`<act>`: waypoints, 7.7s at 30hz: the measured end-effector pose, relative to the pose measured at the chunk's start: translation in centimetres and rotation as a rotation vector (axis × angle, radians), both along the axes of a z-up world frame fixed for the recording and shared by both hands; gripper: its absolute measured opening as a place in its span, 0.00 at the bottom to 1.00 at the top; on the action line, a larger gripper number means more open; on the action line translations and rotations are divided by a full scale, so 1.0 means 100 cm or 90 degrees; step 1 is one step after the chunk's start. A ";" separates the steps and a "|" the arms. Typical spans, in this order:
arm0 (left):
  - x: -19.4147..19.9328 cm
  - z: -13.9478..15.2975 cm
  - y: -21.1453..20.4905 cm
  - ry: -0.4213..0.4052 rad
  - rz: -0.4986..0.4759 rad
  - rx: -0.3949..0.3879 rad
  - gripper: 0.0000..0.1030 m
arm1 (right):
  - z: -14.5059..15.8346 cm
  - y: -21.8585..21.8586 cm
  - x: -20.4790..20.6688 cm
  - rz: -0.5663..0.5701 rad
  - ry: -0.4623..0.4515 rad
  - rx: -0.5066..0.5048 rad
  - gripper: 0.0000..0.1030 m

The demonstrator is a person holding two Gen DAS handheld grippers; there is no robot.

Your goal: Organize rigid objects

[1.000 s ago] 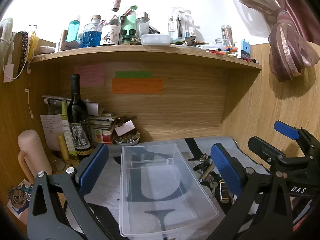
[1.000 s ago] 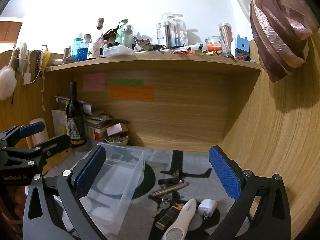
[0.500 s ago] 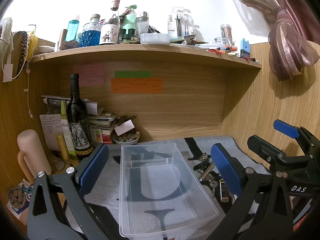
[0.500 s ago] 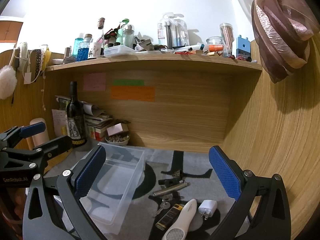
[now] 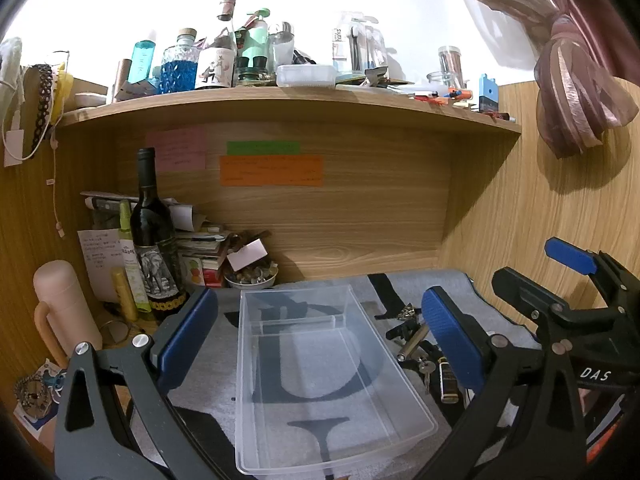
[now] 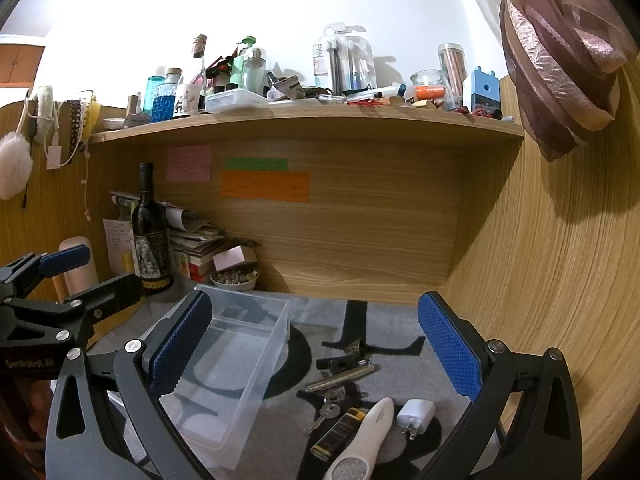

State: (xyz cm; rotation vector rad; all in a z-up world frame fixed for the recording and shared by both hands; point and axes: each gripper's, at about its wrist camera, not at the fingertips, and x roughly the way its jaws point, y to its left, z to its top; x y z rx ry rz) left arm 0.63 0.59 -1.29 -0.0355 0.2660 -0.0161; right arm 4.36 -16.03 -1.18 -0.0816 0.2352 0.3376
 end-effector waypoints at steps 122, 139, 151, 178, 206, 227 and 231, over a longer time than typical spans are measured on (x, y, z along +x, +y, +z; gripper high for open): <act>0.083 -0.094 0.089 0.332 0.037 -0.057 0.13 | -0.145 -0.024 0.105 -0.048 0.445 -0.107 0.73; 0.072 -0.083 0.073 0.300 0.020 -0.015 0.13 | -0.115 -0.039 0.096 -0.062 0.394 -0.055 0.21; 0.076 -0.089 0.082 0.302 0.000 -0.035 0.13 | -0.052 0.013 0.105 0.036 0.284 -0.042 0.21; 0.086 -0.100 0.090 0.305 -0.050 -0.066 0.13 | -0.083 0.156 0.150 0.221 0.385 -0.207 0.21; 0.080 -0.097 0.081 0.315 -0.006 -0.050 0.13 | -0.048 0.087 0.119 0.128 0.285 -0.149 0.80; 0.081 -0.104 0.079 0.330 0.032 -0.048 0.13 | -0.098 -0.005 0.101 0.003 0.373 -0.159 0.84; 0.081 -0.104 0.086 0.333 0.038 -0.056 0.13 | -0.115 0.021 0.107 0.091 0.389 -0.209 0.85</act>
